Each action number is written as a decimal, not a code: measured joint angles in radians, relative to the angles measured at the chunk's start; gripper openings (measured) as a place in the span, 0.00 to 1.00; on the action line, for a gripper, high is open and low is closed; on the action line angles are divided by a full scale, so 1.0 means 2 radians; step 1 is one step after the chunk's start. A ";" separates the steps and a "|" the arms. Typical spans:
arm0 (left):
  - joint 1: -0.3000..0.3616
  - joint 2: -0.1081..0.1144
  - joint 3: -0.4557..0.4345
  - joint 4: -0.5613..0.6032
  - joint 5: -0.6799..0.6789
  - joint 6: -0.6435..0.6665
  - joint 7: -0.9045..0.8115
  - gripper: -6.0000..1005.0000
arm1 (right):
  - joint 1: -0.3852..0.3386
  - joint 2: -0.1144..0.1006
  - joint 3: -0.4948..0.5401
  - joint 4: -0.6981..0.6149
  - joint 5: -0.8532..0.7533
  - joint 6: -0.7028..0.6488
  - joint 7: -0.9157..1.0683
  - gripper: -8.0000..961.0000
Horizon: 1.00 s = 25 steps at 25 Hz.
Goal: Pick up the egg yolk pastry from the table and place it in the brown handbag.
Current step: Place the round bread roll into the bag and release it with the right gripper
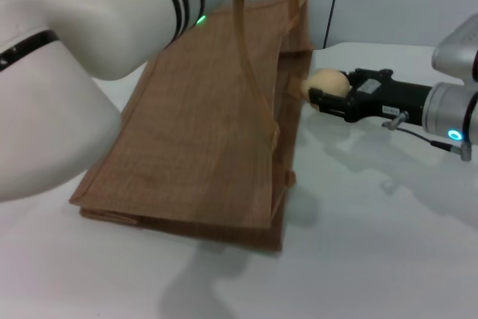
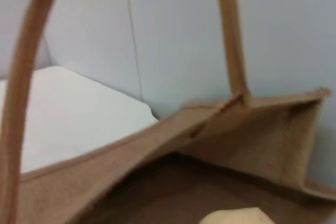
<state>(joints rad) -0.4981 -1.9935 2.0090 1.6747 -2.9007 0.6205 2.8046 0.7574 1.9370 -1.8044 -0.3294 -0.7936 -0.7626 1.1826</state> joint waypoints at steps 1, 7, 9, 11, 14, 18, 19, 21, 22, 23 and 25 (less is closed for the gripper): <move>-0.001 0.000 0.000 0.000 0.000 0.000 0.000 0.12 | -0.001 0.000 0.000 -0.008 -0.002 0.000 0.001 0.63; -0.023 -0.010 0.001 0.002 0.000 0.000 0.010 0.12 | 0.004 0.001 -0.001 -0.024 -0.022 0.000 0.002 0.62; -0.027 -0.016 0.002 0.002 0.000 -0.002 0.016 0.12 | 0.011 0.003 -0.002 -0.025 -0.024 0.000 -0.002 0.62; -0.031 -0.018 0.005 0.002 0.000 -0.002 0.018 0.12 | 0.018 0.004 -0.004 -0.025 -0.028 -0.001 -0.007 0.61; -0.040 -0.018 0.012 0.002 0.000 -0.002 0.017 0.12 | 0.030 0.009 -0.003 -0.025 -0.047 -0.002 -0.010 0.61; -0.045 -0.018 0.018 0.002 0.000 -0.003 0.016 0.12 | 0.040 0.020 -0.001 -0.025 -0.072 0.002 -0.020 0.61; -0.045 -0.018 0.018 0.002 0.000 -0.003 0.016 0.12 | 0.042 0.023 -0.001 -0.026 -0.075 0.006 -0.023 0.61; -0.045 -0.018 0.019 0.002 0.000 -0.003 0.017 0.12 | 0.043 0.028 0.000 -0.026 -0.076 0.019 -0.023 0.61; -0.045 -0.018 0.019 0.002 0.000 -0.003 0.018 0.12 | 0.043 0.030 0.000 -0.026 -0.076 0.027 -0.023 0.61; -0.045 -0.018 0.019 0.002 0.000 -0.003 0.018 0.12 | 0.043 0.032 0.001 -0.026 -0.075 0.034 -0.022 0.60; -0.044 -0.018 0.019 0.002 0.000 -0.003 0.018 0.12 | 0.043 0.034 0.001 -0.026 -0.073 0.044 -0.021 0.60</move>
<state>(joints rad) -0.5870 -2.0295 2.0469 1.6782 -2.9007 0.6145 2.8414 0.8438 2.0043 -1.8025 -0.3804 -0.9405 -0.6745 1.1403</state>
